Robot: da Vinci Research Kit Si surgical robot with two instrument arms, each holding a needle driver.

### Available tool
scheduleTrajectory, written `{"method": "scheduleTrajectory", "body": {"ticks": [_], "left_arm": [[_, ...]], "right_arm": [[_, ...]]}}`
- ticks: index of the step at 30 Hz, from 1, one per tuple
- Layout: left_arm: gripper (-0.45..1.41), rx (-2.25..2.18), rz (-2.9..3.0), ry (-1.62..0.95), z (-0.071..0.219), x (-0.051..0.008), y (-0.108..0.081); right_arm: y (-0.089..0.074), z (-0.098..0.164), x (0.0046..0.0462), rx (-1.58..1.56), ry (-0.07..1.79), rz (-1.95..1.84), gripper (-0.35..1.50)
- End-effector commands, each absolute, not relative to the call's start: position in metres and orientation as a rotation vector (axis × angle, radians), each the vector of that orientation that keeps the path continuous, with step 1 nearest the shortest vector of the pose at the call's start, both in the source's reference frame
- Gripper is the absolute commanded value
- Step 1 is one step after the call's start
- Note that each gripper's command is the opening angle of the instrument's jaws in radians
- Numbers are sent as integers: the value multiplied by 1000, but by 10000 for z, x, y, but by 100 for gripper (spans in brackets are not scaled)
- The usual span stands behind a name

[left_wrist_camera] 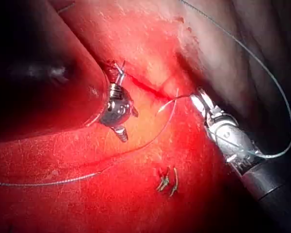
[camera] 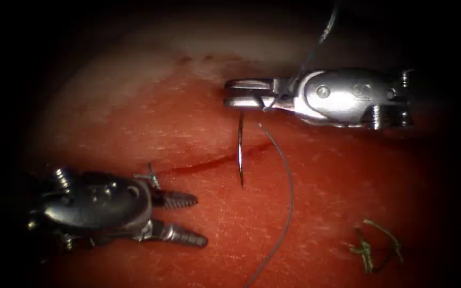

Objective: Wound Closure

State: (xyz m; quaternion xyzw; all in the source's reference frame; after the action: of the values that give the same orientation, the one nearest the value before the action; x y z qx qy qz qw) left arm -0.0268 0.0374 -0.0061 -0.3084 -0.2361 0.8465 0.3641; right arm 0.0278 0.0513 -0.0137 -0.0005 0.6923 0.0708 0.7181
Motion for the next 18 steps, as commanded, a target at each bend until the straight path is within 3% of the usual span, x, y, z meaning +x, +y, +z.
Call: {"method": "scheduleTrajectory", "body": {"ticks": [1,18], "left_arm": [[50,-791,2176,-581,-48,-277,369],[50,-786,2206,-493,10,-273,371]], "right_arm": [[516,-130,297,-43,1572,110,-35],[514,-99,328,-162,1605,115,-35]]}}
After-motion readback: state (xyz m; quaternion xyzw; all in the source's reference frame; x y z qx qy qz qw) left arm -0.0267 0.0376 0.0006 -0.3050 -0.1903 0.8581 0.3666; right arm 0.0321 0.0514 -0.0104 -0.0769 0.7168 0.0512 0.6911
